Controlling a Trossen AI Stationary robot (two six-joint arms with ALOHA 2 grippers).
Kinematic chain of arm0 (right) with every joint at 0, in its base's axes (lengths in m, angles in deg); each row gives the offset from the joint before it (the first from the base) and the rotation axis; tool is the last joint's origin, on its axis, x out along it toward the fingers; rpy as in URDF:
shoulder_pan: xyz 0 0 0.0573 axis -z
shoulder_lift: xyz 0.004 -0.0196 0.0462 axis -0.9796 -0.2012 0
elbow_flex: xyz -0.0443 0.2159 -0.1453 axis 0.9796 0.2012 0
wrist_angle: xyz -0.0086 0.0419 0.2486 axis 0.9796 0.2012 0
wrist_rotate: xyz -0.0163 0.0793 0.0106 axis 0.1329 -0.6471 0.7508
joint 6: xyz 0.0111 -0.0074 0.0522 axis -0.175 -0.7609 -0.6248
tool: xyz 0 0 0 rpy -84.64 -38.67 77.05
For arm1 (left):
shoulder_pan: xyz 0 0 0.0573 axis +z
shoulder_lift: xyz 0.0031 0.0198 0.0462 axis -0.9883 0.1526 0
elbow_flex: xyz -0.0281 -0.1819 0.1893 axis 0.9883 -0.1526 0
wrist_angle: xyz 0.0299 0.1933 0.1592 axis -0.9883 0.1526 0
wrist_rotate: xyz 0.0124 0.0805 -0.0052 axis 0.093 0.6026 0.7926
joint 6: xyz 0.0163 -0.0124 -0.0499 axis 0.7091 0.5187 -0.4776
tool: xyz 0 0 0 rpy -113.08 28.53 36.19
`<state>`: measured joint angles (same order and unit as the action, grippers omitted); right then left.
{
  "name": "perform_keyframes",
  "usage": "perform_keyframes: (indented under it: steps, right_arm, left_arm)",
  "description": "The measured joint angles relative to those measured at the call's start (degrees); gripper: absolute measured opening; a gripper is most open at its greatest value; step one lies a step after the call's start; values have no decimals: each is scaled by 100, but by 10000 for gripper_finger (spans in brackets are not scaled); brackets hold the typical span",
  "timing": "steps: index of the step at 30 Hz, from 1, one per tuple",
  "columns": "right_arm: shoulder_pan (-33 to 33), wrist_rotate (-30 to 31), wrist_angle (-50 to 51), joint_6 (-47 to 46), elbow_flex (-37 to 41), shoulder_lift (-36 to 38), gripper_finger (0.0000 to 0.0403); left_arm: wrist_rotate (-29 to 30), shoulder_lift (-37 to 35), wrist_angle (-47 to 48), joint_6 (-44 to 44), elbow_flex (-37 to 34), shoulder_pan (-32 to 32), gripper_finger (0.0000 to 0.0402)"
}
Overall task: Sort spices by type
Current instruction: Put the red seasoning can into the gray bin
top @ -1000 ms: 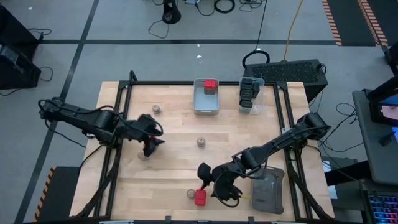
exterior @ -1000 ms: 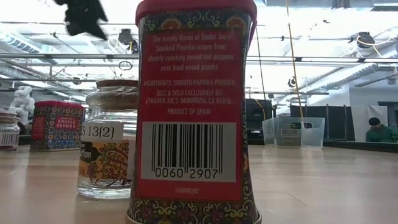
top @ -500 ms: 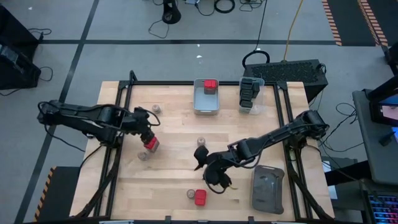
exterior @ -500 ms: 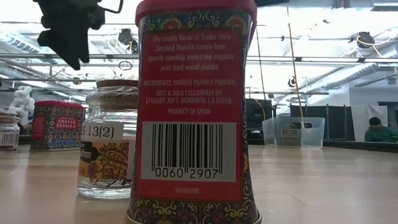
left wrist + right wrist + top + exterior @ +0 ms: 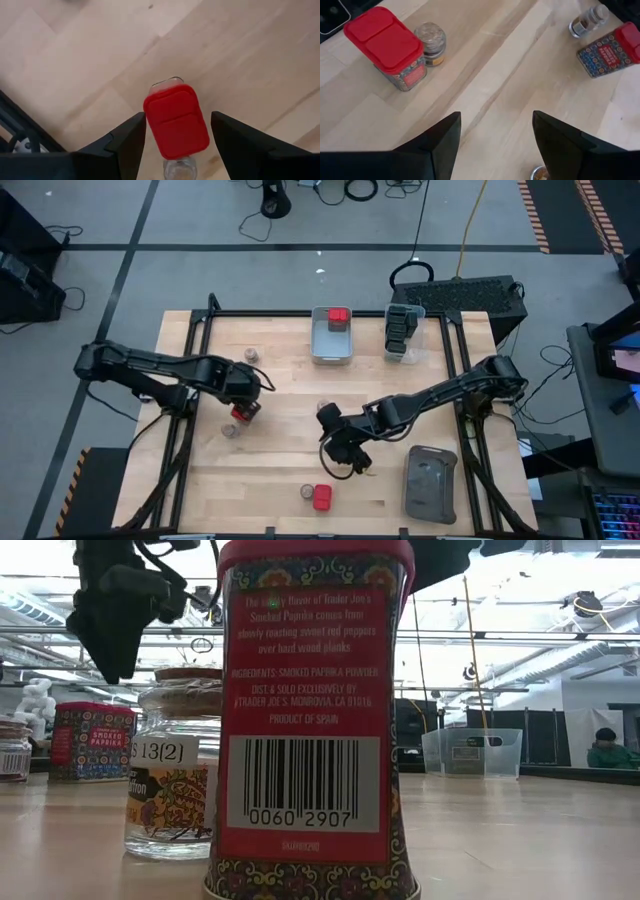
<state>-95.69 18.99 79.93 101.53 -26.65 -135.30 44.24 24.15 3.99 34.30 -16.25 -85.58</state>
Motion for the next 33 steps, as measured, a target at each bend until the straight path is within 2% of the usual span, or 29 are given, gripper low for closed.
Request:
perform_keyframes:
  steps: [6,12,26,33]
  right_arm:
    - [43,-2,11,-40,0,0,231]
    - [43,-7,9,-37,0,0,231]
    - [46,-9,7,-23,0,0,231]
    - [46,-9,34,-23,0,0,231]
  left_arm:
    - [29,222,-8,26,0,0,231]
    - [297,282,-45,546,0,2,231]
    - [340,282,-67,565,-2,0,231]
    - [601,282,-69,557,-2,1,231]
